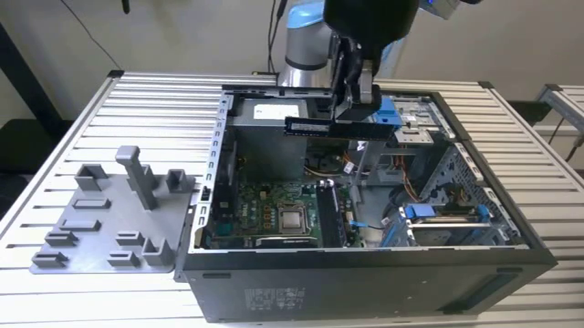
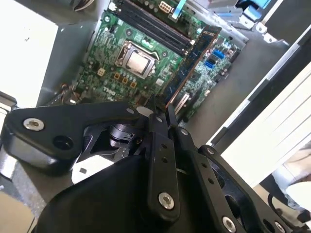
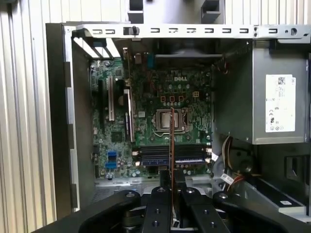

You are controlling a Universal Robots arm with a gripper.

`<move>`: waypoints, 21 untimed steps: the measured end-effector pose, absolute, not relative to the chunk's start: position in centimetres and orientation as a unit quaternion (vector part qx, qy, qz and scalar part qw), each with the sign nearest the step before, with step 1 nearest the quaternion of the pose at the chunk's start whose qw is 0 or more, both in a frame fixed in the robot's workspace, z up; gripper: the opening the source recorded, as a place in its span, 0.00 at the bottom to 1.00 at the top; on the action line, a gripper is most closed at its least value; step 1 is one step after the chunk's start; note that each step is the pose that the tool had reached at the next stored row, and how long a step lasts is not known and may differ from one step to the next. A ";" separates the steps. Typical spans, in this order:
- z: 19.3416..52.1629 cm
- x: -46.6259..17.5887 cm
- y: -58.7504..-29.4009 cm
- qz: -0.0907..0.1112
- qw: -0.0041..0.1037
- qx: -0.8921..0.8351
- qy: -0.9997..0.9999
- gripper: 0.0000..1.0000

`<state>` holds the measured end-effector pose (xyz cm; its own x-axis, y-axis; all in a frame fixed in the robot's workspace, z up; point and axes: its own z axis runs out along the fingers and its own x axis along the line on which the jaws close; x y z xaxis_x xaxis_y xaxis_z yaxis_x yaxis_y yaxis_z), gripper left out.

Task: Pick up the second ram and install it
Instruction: 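Pick up the second ram and move it above second insertion slot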

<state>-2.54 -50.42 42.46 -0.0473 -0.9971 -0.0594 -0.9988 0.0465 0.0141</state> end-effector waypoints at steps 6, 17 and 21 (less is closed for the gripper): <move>42.5 -0.3 -50.4 0.026 0.017 -0.690 0.723 0.15; 42.4 0.1 -47.5 0.026 0.017 -0.690 0.723 0.15; 42.3 0.1 -45.7 0.026 0.017 -0.690 0.723 0.15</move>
<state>0.11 -45.68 42.29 -0.0471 -0.9971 -0.0594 -0.9988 0.0463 0.0141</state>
